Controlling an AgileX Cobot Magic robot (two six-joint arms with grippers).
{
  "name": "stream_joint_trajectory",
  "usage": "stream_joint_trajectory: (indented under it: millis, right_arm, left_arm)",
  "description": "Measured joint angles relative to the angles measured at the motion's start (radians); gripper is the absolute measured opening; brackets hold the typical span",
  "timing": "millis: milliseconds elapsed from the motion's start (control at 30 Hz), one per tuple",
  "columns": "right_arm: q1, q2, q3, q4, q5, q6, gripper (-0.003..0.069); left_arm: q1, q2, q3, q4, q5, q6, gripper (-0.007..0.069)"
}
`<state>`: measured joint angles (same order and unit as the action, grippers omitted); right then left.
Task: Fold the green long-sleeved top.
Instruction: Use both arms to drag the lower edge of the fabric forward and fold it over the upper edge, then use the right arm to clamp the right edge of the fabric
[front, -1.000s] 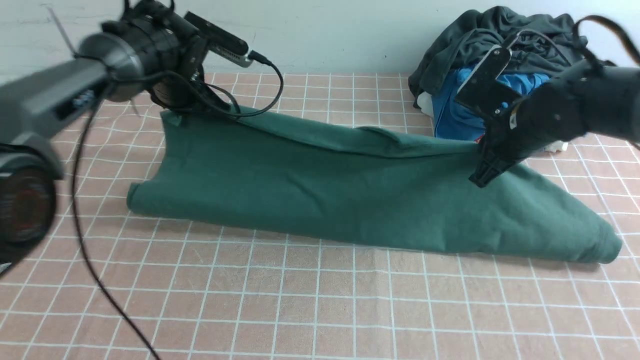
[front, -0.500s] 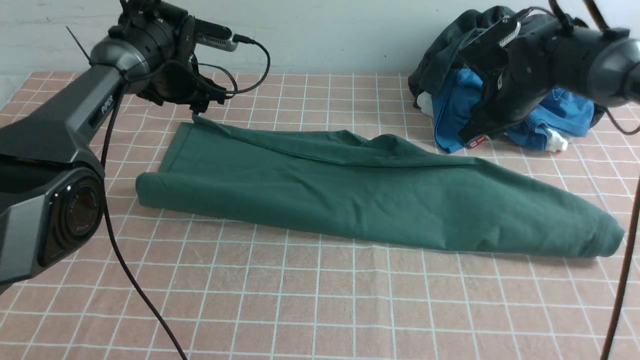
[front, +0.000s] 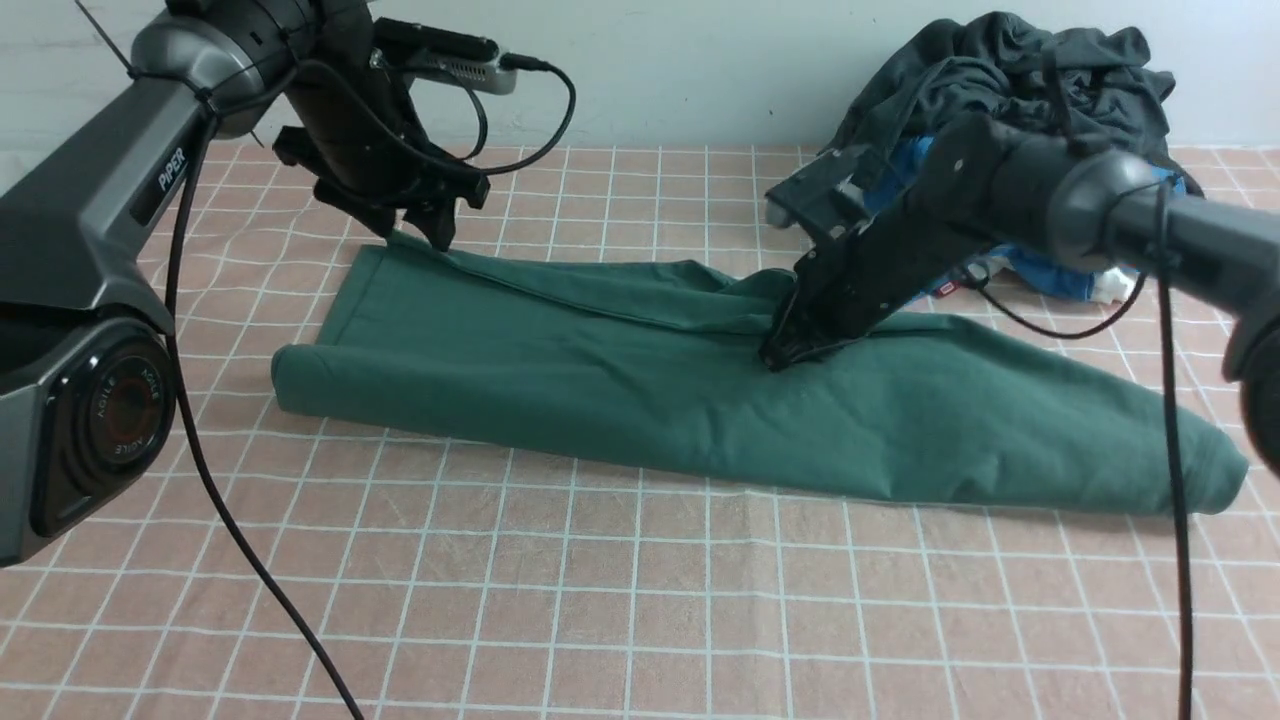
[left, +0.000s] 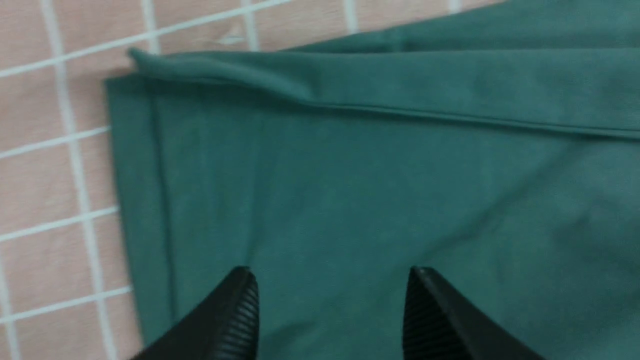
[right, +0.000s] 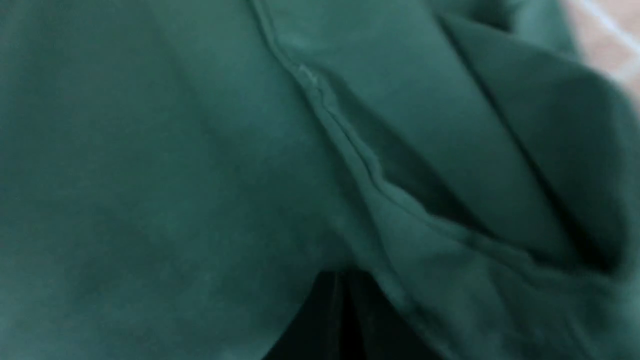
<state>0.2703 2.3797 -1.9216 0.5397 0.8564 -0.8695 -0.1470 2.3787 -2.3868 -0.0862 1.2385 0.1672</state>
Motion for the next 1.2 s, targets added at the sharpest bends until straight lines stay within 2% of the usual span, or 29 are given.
stream_joint_trajectory:
  millis: [67, 100, 133, 233, 300, 433, 533, 633, 700, 733, 800, 933, 1067, 1200]
  right_arm:
    - [0.006, 0.016, -0.001, 0.024, -0.153, -0.075, -0.0011]
    - [0.006, 0.019, -0.001, 0.028, -0.153, -0.08, -0.0011]
    - [0.011, 0.04, -0.001, 0.054, -0.316, -0.086, -0.0011]
    - [0.013, 0.065, 0.0, 0.127, -0.598, -0.017, -0.0006]
    - [0.002, 0.064, -0.006, 0.159, -0.655, 0.016, 0.0005]
    - [-0.02, 0.023, -0.036, 0.168, -0.585, 0.037, 0.0039]
    - [-0.035, -0.072, -0.041, 0.105, -0.361, 0.072, 0.0071]
    - [-0.051, -0.178, -0.046, -0.01, -0.127, 0.182, 0.0082]
    - [-0.074, -0.26, -0.037, -0.14, 0.041, 0.312, 0.0084]
    - [-0.079, -0.266, -0.031, -0.152, 0.068, 0.336, 0.0085]
    - [-0.119, -0.327, 0.037, -0.305, 0.188, 0.465, 0.0085]
    - [-0.205, -0.39, 0.263, -0.452, 0.201, 0.592, 0.0085]
    - [-0.259, -0.437, 0.449, -0.428, 0.11, 0.618, 0.0085]
    - [-0.263, -0.446, 0.534, -0.369, 0.023, 0.589, 0.0085]
  left_arm:
    - [0.0, 0.0, 0.015, -0.048, 0.0, 0.021, 0.03]
    - [0.0, 0.0, 0.017, -0.048, 0.0, 0.024, 0.0297]
    - [0.0, -0.001, 0.038, -0.075, -0.001, 0.039, 0.0266]
    - [0.0, -0.001, 0.091, -0.102, -0.001, 0.048, 0.0226]
    - [-0.001, -0.001, 0.131, -0.102, -0.001, 0.05, 0.0216]
    - [-0.001, -0.001, 0.198, -0.079, -0.002, 0.05, 0.0212]
    - [-0.001, -0.003, 0.264, -0.035, -0.008, 0.05, 0.0209]
    - [-0.001, -0.017, 0.331, 0.004, -0.017, 0.05, 0.0209]
    - [-0.001, -0.046, 0.405, 0.03, -0.036, 0.049, 0.0209]
    - [-0.001, -0.049, 0.412, 0.032, -0.038, 0.049, 0.0209]
    - [0.003, -0.097, 0.503, 0.055, -0.047, 0.037, 0.0209]
    - [0.032, -0.173, 0.648, 0.067, -0.135, -0.01, 0.0209]
    - [0.055, -0.235, 0.691, 0.086, -0.202, -0.035, 0.0209]
    - [0.059, -0.319, 0.692, 0.086, -0.247, -0.036, 0.0209]
